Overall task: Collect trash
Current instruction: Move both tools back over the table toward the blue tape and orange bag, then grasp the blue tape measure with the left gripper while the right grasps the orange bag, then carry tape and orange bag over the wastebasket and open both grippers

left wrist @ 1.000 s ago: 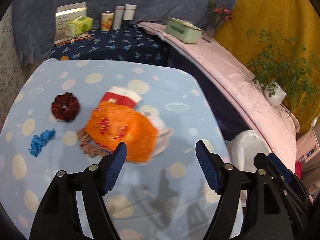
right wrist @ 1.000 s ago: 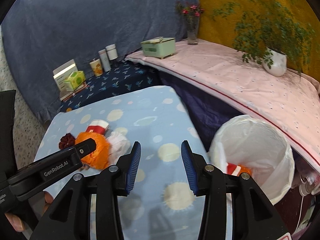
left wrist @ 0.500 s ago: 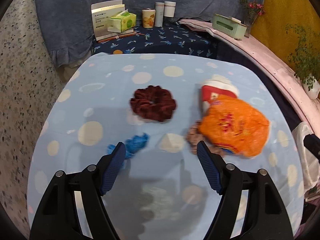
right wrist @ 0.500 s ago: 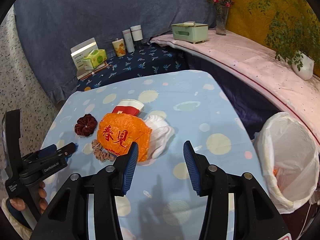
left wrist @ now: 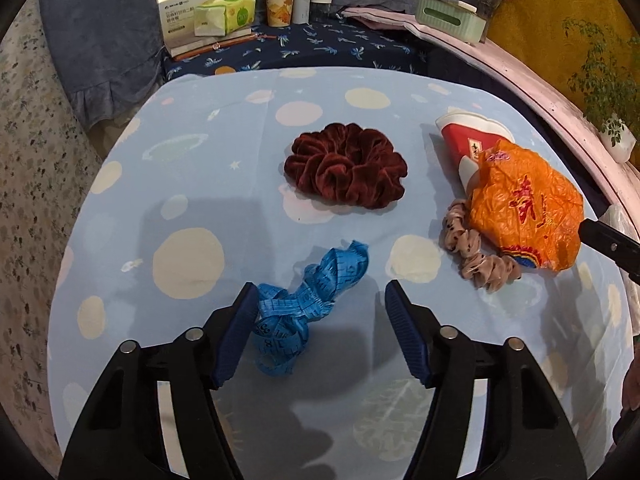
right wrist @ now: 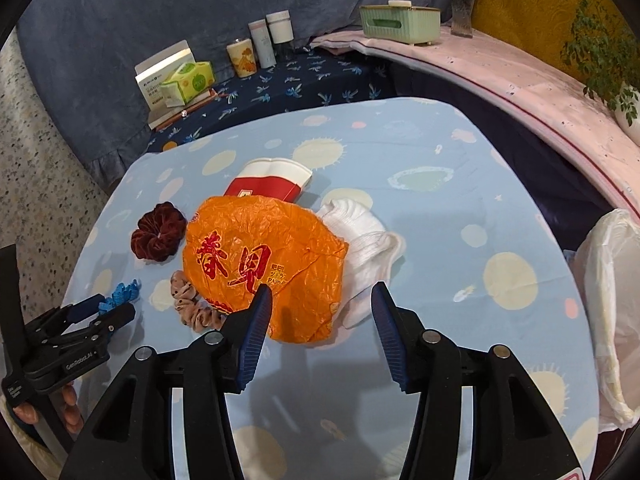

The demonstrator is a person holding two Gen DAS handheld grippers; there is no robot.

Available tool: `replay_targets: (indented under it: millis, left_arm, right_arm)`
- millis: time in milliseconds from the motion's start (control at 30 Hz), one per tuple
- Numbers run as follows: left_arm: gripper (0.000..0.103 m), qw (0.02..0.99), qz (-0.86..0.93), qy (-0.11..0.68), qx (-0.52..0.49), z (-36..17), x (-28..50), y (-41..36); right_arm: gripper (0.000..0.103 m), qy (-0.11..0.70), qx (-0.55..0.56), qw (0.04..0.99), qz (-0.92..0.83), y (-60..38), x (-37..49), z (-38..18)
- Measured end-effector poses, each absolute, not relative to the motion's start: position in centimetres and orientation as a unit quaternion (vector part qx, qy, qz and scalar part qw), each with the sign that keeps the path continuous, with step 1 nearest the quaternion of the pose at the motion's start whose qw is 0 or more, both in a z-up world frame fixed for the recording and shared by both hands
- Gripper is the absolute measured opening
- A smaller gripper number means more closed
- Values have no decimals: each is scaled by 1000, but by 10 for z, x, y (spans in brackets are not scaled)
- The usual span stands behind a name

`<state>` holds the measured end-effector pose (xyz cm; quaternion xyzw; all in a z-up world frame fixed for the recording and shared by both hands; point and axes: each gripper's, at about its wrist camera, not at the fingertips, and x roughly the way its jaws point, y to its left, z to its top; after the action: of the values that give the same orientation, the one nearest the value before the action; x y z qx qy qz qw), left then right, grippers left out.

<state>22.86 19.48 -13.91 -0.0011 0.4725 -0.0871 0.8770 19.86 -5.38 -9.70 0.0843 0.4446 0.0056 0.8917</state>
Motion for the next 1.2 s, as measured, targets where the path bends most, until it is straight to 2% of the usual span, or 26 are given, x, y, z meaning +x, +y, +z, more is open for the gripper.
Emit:
replay_targets:
  millis: [67,133,200,233,267,367,567,1200]
  left_arm:
    - [47,876,-85,475,-5,-142,230,195]
    - [36,875,-83,477,-13,-143,230,196]
    - [33,876,-78,475,-21,-142,230,197]
    - [29,877,-76,474,-23,-141,229,197]
    - [25,878,-74,473,-25,-140,228,195]
    - [19,878,-74,472,-33,-135,226,191]
    - [17,878,-80,470,-49,-124,217,174]
    - [16,888,-150,425,-86,-51,187,93]
  right_arm:
    - [50,448,83,890,9,-50,202,-101]
    - [46,453,79,888,13,-46,204,-105]
    - [23,460,76,884,18,-42,204,-108]
    - [16,465,73,882,21,-39,204,-110]
    - [11,467,72,881,22,-37,204,-111]
    - [6,467,73,881,30,-33,199,-111]
    - [3,449,75,889,50,-30,185,-93]
    - [2,351,102,930,39,-83,129,0]
